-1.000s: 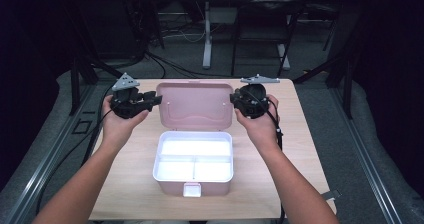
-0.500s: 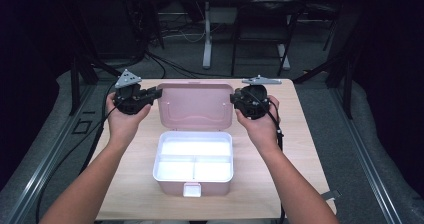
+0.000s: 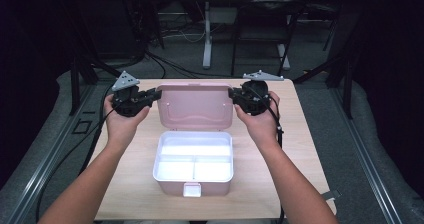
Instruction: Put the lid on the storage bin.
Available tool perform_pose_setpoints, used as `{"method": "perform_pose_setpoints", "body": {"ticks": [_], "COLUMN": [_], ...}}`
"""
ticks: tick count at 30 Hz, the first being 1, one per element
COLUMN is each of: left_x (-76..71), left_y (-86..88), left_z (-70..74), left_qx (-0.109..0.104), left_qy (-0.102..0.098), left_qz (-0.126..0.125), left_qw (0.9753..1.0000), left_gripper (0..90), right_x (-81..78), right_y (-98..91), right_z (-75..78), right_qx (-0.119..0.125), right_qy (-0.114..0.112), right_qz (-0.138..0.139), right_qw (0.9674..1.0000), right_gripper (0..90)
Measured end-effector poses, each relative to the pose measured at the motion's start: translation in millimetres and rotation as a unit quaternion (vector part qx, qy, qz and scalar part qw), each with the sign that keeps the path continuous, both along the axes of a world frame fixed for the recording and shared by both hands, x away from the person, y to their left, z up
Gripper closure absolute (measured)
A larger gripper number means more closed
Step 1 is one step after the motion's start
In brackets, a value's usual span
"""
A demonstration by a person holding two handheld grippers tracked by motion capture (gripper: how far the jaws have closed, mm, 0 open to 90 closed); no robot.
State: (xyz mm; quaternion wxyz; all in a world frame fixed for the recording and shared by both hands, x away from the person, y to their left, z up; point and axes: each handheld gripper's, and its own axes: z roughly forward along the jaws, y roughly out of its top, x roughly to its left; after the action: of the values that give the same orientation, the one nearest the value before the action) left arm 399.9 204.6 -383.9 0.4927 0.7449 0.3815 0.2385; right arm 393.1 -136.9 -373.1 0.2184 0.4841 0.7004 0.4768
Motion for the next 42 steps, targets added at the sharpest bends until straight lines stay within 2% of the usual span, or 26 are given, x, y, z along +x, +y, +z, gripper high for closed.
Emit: {"method": "perform_pose_setpoints", "body": {"ticks": [1, 8, 9, 11, 22, 42], "left_x": [-1.1, -10.2, -11.2, -13.0, -20.6, -34.4], "left_y": [0.7, 1.7, 1.9, 2.0, 4.4, 5.8], "left_z": [0.0, 2.7, 2.9, 3.4, 6.6, 10.5], "left_qx": [-0.002, 0.003, 0.001, 0.002, 0.002, 0.009], "left_qy": [-0.001, -0.005, -0.005, -0.005, -0.001, 0.000], "left_qz": [-0.003, -0.016, -0.017, -0.018, -0.034, -0.050], "left_qw": [1.0000, 0.9999, 0.9998, 0.9998, 0.9994, 0.9987], "left_gripper": [79.7, 78.6, 78.3, 77.6, 74.6, 71.0], "right_x": [-1.0, -11.1, -12.1, -14.1, -24.1, -40.2], "right_y": [0.9, 0.3, -0.5, -0.1, -2.2, -3.1], "right_z": [0.1, 2.7, 2.6, 2.5, 4.0, 5.8], "right_qx": [-0.003, -0.006, 0.000, -0.004, 0.004, -0.005], "right_qy": [-0.004, -0.010, -0.010, -0.015, -0.011, -0.014], "right_qz": [-0.006, 0.004, 0.015, 0.007, 0.022, 0.038], "right_qw": [1.0000, 0.9999, 0.9998, 0.9999, 0.9997, 0.9992], "right_gripper": [80.8, 78.8, 78.7, 78.2, 74.9, 71.8]}}
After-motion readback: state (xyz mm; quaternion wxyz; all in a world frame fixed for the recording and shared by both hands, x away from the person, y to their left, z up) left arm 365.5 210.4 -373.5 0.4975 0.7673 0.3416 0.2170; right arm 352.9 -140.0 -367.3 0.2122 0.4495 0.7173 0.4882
